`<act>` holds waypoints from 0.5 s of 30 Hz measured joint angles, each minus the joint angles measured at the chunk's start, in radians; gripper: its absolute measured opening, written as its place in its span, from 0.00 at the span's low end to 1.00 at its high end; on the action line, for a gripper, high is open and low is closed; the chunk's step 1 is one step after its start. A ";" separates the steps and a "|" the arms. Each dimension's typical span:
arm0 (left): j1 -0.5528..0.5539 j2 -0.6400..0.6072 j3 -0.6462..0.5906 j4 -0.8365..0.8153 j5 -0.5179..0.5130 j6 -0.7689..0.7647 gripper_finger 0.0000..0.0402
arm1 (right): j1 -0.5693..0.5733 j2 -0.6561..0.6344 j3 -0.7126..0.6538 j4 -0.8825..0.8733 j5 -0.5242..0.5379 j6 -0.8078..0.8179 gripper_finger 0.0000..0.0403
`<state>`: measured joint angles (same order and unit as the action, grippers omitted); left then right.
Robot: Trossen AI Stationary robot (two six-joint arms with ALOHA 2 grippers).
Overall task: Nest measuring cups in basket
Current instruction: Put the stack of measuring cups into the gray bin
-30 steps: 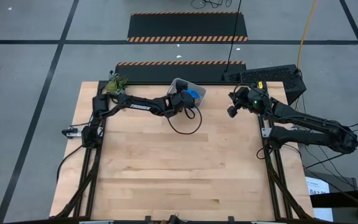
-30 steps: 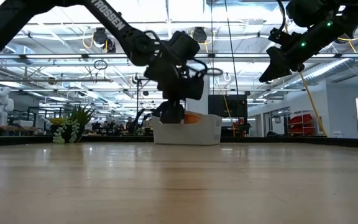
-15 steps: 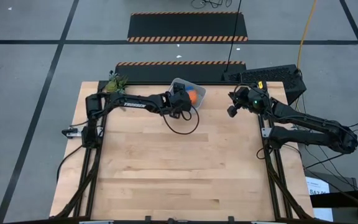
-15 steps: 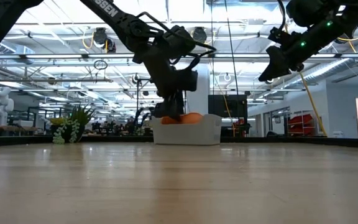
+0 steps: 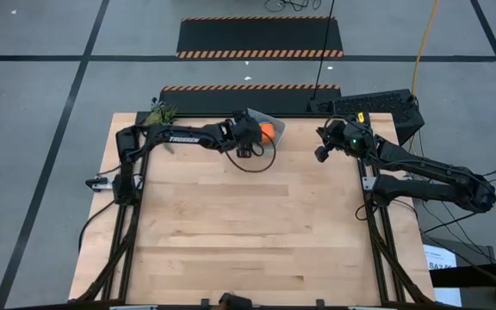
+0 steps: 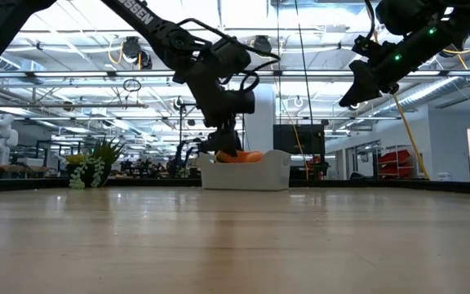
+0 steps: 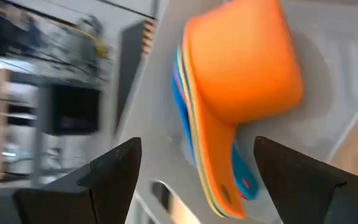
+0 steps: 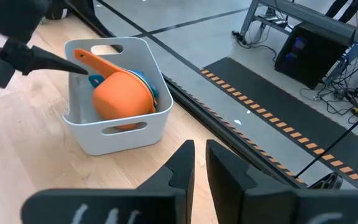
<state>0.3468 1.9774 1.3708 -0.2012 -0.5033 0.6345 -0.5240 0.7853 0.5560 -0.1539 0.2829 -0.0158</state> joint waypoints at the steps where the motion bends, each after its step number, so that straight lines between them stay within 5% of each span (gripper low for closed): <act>1: 0.015 -0.006 0.000 -0.018 0.028 -0.021 0.79 | 0.000 0.000 0.000 0.000 0.000 0.000 0.09; 8: 0.103 -0.028 -0.001 -0.057 0.333 -0.182 0.78 | 0.000 0.000 0.000 0.001 -0.002 0.007 0.08; 15: 0.126 -0.030 0.038 -0.054 0.348 -0.268 0.69 | 0.000 0.000 0.000 0.008 -0.003 0.008 0.08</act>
<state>0.4725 1.9476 1.4088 -0.2555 -0.1557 0.3666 -0.5240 0.7856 0.5560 -0.1459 0.2794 -0.0078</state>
